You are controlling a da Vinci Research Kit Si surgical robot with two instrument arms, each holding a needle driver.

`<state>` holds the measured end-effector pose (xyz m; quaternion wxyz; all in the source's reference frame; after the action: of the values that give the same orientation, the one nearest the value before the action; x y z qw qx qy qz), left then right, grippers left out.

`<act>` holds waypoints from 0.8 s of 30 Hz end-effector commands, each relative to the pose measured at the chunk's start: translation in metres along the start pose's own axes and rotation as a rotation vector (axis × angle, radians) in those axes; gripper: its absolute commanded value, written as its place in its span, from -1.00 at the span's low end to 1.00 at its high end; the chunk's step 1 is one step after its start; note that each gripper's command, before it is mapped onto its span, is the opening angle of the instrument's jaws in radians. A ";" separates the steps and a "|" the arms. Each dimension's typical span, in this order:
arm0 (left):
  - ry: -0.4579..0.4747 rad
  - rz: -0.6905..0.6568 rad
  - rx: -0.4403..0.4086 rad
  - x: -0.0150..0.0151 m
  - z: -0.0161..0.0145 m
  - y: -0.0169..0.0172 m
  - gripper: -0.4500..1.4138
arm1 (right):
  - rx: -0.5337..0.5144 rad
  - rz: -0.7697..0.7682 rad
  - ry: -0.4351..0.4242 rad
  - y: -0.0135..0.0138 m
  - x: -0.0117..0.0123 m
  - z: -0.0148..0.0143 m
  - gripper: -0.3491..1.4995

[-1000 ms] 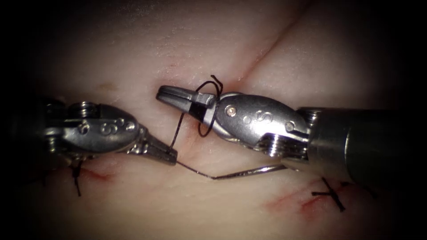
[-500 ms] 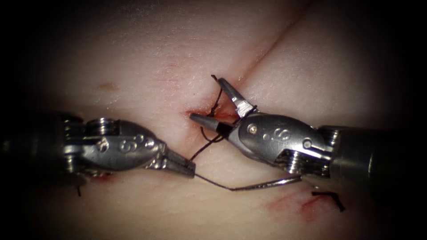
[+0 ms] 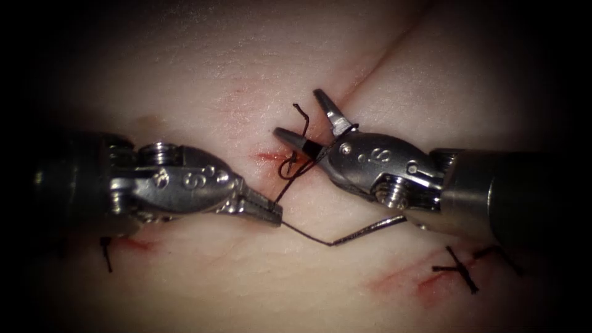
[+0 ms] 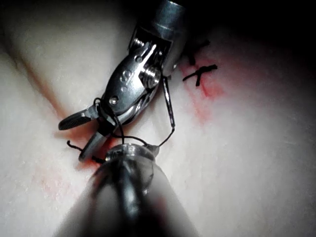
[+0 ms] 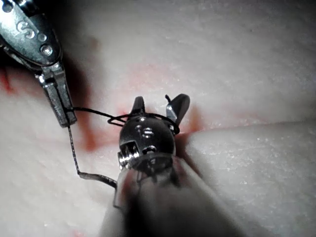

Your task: Wound Closure

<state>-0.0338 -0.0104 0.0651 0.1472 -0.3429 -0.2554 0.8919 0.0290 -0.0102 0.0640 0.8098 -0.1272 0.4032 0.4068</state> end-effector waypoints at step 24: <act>-0.002 -0.033 -0.033 -0.0023 -0.0025 -0.0015 -1.00 | 0.065 0.075 -0.055 -0.0033 -0.0002 0.0009 -1.00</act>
<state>-0.0293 -0.0086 0.0650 0.1585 -0.3397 -0.2781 0.8844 0.0311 -0.0114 0.0640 0.8082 -0.0762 0.3975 0.4278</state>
